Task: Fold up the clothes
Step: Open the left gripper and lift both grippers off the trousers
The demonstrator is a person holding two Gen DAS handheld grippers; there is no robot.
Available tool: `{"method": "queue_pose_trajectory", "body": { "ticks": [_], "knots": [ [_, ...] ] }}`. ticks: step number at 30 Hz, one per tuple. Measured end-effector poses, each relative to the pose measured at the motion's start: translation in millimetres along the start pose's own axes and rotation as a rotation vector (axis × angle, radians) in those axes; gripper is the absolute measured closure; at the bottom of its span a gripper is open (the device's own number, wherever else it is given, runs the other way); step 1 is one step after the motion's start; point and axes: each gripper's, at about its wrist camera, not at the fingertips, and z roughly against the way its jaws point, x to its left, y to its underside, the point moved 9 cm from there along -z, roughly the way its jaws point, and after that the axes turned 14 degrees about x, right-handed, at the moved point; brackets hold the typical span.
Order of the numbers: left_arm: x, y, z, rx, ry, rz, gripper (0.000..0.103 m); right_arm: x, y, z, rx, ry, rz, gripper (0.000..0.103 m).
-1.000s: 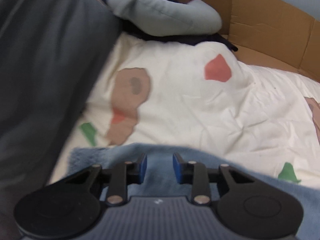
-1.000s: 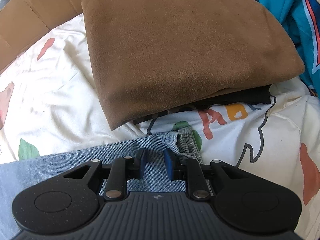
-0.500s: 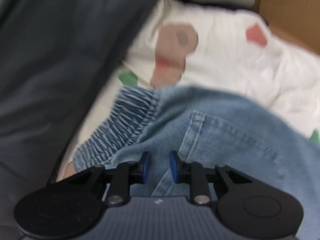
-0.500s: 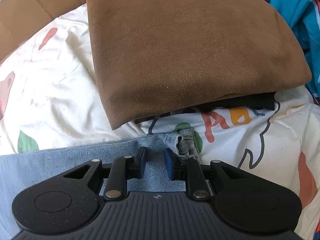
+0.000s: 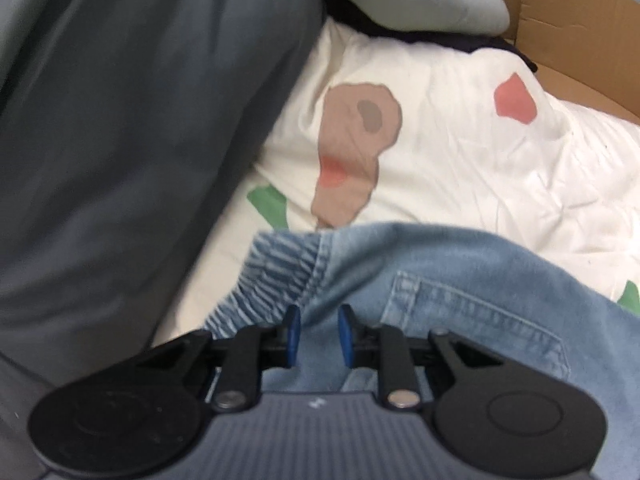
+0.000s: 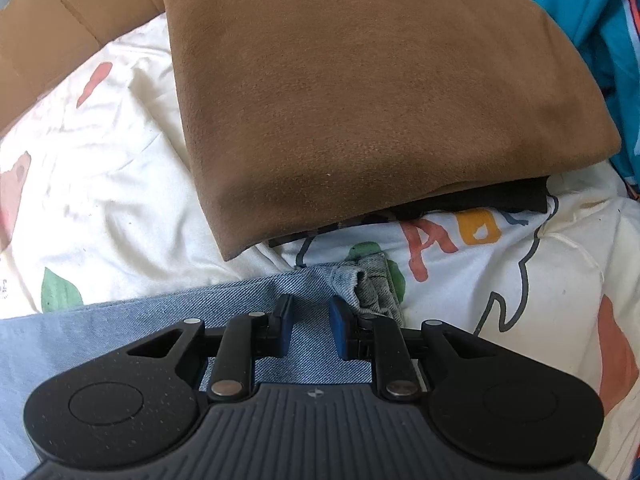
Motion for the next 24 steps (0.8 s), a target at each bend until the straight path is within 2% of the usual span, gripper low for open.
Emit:
{"method": "queue_pose_trajectory", "body": {
  "ticks": [3,5,7,15,16,18,20,21,24],
  "knots": [
    [0,-16,-9,-0.036,-0.02,0.027,0.081,7,10,6,-0.006,0.019,0.073,0.073],
    [-1,-22,-21,-0.032,-0.036,0.052,0.081,7,18,13,-0.004,0.024,0.127,0.066],
    [-5,-26,-32,-0.02,-0.052,0.057,0.08,4,26,22,-0.003,0.026,0.16,0.066],
    [-11,-42,-43,-0.009,-0.094,-0.011,0.082,-35,46,38,0.0,-0.001,0.092,0.066],
    [-11,-43,-41,-0.003,-0.094,-0.011,0.082,-37,49,39,0.004,-0.008,0.087,0.066],
    [-11,-43,-36,0.006,-0.097,-0.01,0.082,-6,61,47,0.014,-0.025,0.064,0.066],
    [-12,-41,-27,0.008,-0.107,-0.003,0.082,-27,60,41,0.018,-0.064,0.034,0.066],
    [-13,-40,-22,0.007,-0.112,-0.005,0.081,-35,45,40,0.02,-0.083,0.027,0.066],
    [-22,-39,-1,-0.002,-0.109,-0.022,0.08,-37,52,47,0.01,-0.118,0.048,0.066]
  ]
}}
